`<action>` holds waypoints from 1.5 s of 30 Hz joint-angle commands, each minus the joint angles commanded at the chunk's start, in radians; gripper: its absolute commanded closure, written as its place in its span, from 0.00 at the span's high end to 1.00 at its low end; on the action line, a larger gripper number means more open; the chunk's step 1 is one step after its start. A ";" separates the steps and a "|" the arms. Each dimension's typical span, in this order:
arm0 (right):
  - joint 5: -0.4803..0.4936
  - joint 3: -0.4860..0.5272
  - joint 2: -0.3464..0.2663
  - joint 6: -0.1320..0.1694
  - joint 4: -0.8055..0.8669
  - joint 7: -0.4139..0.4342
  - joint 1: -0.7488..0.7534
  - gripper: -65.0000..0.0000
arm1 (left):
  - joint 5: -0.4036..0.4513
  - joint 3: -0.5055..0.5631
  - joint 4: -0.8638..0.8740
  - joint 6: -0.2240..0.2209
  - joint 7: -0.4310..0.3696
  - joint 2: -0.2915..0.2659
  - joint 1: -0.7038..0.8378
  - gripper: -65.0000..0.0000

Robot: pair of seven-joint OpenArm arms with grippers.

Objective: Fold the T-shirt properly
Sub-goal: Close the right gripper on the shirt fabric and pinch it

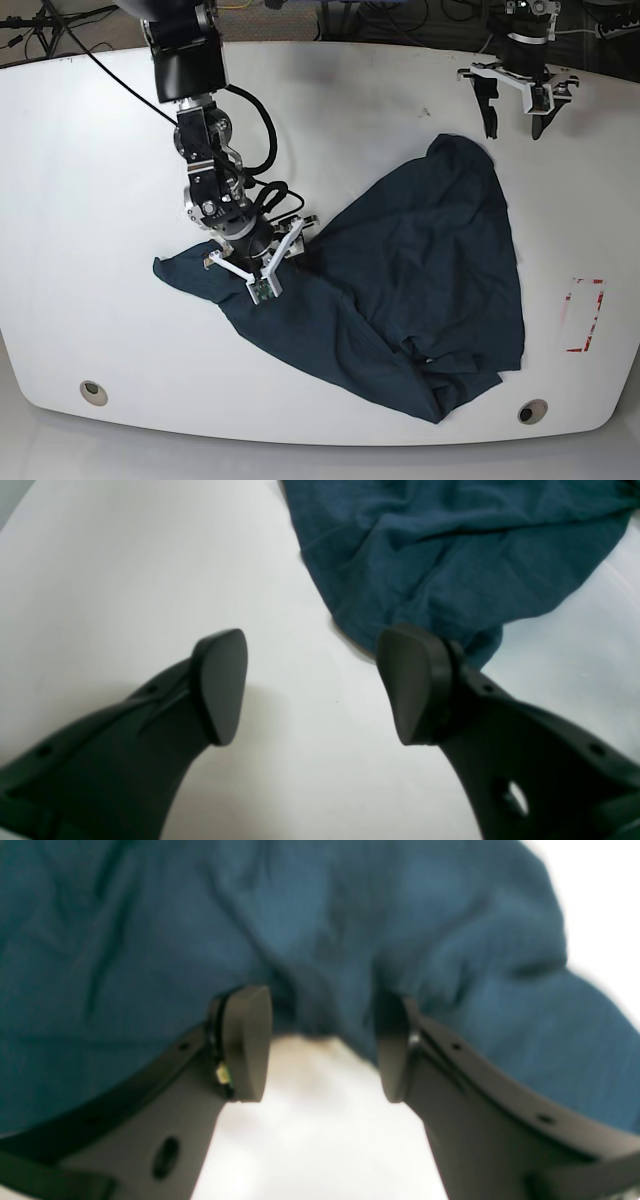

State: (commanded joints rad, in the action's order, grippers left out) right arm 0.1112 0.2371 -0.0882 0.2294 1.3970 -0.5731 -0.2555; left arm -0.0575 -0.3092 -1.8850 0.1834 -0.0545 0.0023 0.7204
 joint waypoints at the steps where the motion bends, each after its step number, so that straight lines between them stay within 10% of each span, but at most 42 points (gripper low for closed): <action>1: 0.000 0.015 -0.002 0.000 -0.012 0.003 -0.008 0.50 | 0.000 0.000 0.000 0.000 0.000 0.000 0.000 0.64; 45: 0.000 0.172 0.032 -0.002 -0.491 0.245 -0.262 0.49 | 0.000 0.002 0.026 0.002 0.000 0.005 -0.005 0.64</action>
State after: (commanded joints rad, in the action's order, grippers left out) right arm 0.1112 0.4089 -0.0560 0.2279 0.9060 -0.3276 -0.5178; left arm -0.0575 -0.3076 -1.8589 0.1849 -0.0545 0.0069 0.7158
